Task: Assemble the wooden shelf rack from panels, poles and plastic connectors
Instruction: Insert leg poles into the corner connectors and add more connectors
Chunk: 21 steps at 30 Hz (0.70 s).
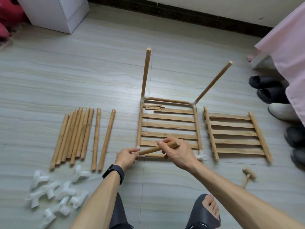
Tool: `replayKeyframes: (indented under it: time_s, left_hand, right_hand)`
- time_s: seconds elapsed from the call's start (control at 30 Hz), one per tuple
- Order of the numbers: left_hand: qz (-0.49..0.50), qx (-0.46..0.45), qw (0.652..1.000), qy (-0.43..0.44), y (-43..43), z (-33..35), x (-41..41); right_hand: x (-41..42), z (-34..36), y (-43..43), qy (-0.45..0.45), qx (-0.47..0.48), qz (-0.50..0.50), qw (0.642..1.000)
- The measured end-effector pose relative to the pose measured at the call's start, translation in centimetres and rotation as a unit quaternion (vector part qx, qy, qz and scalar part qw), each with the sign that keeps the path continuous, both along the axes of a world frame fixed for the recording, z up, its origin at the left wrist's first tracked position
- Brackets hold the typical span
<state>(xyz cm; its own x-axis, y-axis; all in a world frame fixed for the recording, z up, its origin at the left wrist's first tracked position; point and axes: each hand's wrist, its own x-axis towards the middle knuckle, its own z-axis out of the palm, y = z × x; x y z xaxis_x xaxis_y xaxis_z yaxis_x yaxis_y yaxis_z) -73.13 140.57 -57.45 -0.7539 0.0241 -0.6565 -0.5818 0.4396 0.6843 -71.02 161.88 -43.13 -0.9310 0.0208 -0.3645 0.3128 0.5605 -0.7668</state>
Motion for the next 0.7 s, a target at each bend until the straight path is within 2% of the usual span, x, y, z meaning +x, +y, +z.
replayKeyframes:
  time_s: [0.2,0.43,0.57,0.7]
  left_hand:
    - [0.003,-0.003,1.000,-0.024,-0.1,0.1,-0.1]
    - [-0.016,-0.012,0.999,-0.039,-0.2,0.6,-0.3]
    - [-0.021,-0.004,0.999,-0.033,-0.3,1.0,-0.1]
    - [-0.040,0.007,0.999,-0.026,-0.3,1.4,0.2]
  right_hand:
    - [-0.1,0.5,-0.8,0.015,0.052,0.041,0.998]
    - [-0.6,1.1,-1.8,0.027,0.067,0.099,0.992]
    - [-1.7,1.3,-2.5,0.032,0.116,0.121,0.985]
    - [-2.4,1.3,-3.4,0.042,0.201,0.173,0.963]
